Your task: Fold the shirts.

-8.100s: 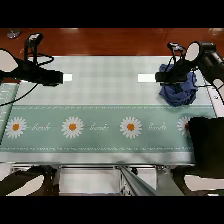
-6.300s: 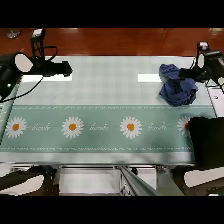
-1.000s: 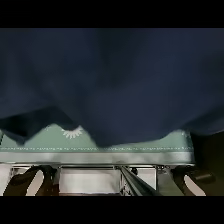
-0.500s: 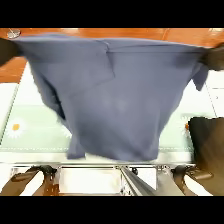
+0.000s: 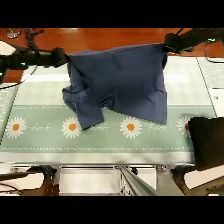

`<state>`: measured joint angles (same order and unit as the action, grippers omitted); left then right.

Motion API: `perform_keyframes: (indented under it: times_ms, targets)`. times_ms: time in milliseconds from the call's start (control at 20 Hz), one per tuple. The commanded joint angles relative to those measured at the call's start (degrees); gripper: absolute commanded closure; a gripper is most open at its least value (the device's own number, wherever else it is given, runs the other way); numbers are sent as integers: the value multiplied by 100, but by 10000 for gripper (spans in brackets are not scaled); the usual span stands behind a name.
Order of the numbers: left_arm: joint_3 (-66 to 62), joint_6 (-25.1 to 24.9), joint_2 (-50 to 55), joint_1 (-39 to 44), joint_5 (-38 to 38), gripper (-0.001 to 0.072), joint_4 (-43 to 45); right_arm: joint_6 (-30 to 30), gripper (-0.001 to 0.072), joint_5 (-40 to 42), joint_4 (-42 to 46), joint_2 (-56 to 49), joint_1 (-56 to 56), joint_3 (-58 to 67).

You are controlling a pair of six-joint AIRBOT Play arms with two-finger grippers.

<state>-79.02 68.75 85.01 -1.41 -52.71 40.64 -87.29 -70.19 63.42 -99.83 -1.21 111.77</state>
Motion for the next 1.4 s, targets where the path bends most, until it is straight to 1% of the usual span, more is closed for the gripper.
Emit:
perform_keyframes:
  times_ms: [0, 50, 100, 150, 200, 250, 300, 350, 400, 450, 500, 550, 600, 650, 700, 750, 800, 950, 1100, 1150, 1200, 1250, 1350]
  targets:
    - [9, -13, 656, 9, 389, 343, -590, -356, 419, 540, -1281, -813, -245, 155]
    - [7, -13, 684, -68, 232, 0, -518, -323, 100, 341, -1545, -885, -411, 155]
    - [-17, -17, 675, -216, -44, 2, -315, -157, 90, 28, -1650, -892, -619, 157]
    - [-92, -9, 673, -435, -474, 2, 17, 31, 91, -479, -1648, -850, -898, 155]
    - [-160, 160, 673, -728, -1001, 2, 444, 225, 91, -1058, -1556, -807, -1189, 155]
    - [-164, 420, 673, -1023, -1471, 2, 848, 376, 91, -1858, -1270, -772, -1478, 155]
    - [-83, 621, 673, -1331, -1919, 3, 1200, 468, 91, -2671, -664, -748, -1683, 153]
    - [111, 710, 669, -1606, -2271, 3, 1340, 455, 93, -3263, 181, -678, -1858, 42]
    - [382, 726, 667, -1812, -2474, 3, 1329, 398, 97, -3329, 688, -479, -2015, -295]
    - [750, 719, 658, -1958, -2538, 3, 1220, 385, 101, -2988, 730, -197, -2144, -780]
    - [1137, 645, 647, -2024, -2485, 3, 944, 372, 101, -2424, 527, 144, -2245, -1392]
    - [1565, 393, 647, -2035, -2315, 3, 562, 382, 101, -1764, 208, 533, -2310, -2155]
    - [1939, 275, 649, -2022, -2046, 3, 282, 409, 101, -1222, 2, 870, -2332, -2881]
    - [2269, 170, 649, -2022, -1705, 3, -24, 422, 101, -723, -173, 1176, -2321, -3635]
    - [2492, -17, 647, -2022, -1456, 3, -378, 492, 101, -411, -378, 1392, -2321, -4242]
    - [2656, -267, 649, -2017, -1285, 3, -785, 726, 101, -192, -603, 1580, -2326, -4798]
    - [2745, -396, 649, -1987, -1141, 3, -1051, 925, 101, -35, -774, 1727, -2326, -5219]
    - [2761, -619, 656, -1617, -669, 4, -1392, 1231, 101, 144, -1097, 2009, -2323, -6109]
    - [2754, -610, 664, -1143, -94, 6, -1652, 1281, 101, 76, -990, 2013, -2210, -6620]
    - [2717, -605, 688, -1032, -72, 29, -1665, 1283, 101, 79, -966, 2013, -2164, -6725]
    - [2643, -608, 717, -970, -136, 256, -1665, 1283, 101, 68, -968, 2013, -2100, -6780]
    - [2586, -625, 715, -962, -205, 703, -1663, 1287, 101, 52, -964, 2013, -2035, -6784]
    - [2402, -660, 710, -981, -417, 689, -1657, 1259, 101, 46, -953, 2011, -1961, -6787]
